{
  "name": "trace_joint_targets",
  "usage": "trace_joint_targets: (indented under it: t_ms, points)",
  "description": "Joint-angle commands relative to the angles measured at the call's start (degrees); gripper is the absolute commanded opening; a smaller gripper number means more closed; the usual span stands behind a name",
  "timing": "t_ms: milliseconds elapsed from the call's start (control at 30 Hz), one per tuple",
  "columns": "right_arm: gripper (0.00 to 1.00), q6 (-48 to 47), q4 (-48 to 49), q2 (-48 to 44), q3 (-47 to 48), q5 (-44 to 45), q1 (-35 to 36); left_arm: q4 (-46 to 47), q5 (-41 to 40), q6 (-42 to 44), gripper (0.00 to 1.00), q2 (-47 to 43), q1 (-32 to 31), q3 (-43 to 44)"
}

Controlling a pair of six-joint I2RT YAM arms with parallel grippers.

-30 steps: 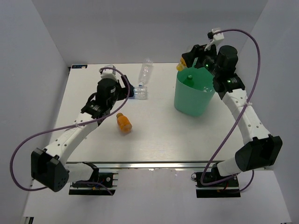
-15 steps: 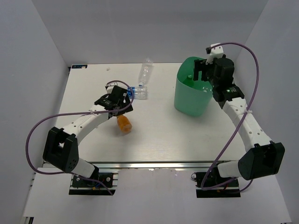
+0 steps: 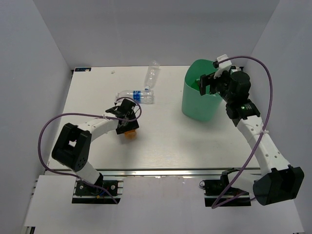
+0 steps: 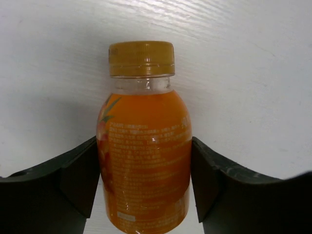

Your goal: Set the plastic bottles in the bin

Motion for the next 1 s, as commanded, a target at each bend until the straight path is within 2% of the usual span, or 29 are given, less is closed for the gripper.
trace_joint_targets:
  t_ms: [0,33,100,133,167,367,400,467,500,600,633,733,833,967]
  points:
    - [0.89,-2.0,1.8,-4.4,-0.8,-13.3,-0.1,4.3,3.1,0.5,0.74,-1.1,0.0,-0.3]
    - [0.89,-2.5,1.5,-5.1,-0.8,-18.8,-0.2,4.5,3.8,1.1,0.66,-0.8,0.0,-0.3]
    - [0.89,-2.6,1.5,-6.7,-1.0,-25.3,-0.2,5.2,5.1,1.4,0.59,-0.3,0.0,-0.5]
    - [0.89,-2.5,0.0,-7.1,-1.1,-31.3,-0.1,5.3,5.4,1.9,0.56,-0.1,0.0,-0.4]
    - [0.89,-0.6,0.6,-7.5,-1.4,-32.8,0.4,5.2,5.4,2.1,0.45,0.2,0.0,-0.3]
    - [0.89,0.9,-1.9,-5.5,-1.6,-27.7,7.8,9.1,9.3,7.6,0.25,-2.6,-0.1,1.3]
    - [0.89,2.7,-0.8,-4.5,-2.7,-27.1,10.0,10.2,12.5,8.7,0.18,-5.2,-0.2,1.7]
    - [0.89,4.3,0.8,-2.6,-3.3,-26.3,13.0,14.6,16.1,12.0,0.17,-8.5,-1.2,1.6]
    - [0.89,5.7,3.2,-1.9,-3.5,-25.9,13.8,16.5,19.1,13.0,0.11,-12.3,-1.7,1.3]
    - [0.89,11.8,9.7,0.1,-5.0,-25.7,15.4,25.7,25.0,16.5,0.1,-20.6,-3.4,-2.3]
    - [0.89,13.3,11.0,0.4,-5.7,-24.7,15.5,28.4,30.0,17.7,0.1,-22.6,-4.0,-3.7]
    - [0.89,16.9,14.3,1.2,-6.1,-21.2,15.9,41.6,38.6,18.2,0.15,-29.7,-4.6,-9.5]
    - [0.89,21.3,20.4,0.8,-8.0,-20.6,16.0,45.8,43.6,18.2,0.16,-33.4,-4.8,-12.9]
    - [0.89,24.3,24.8,-0.4,-9.7,-20.6,16.0,45.8,47.1,19.5,0.16,-34.8,-4.9,-13.9]
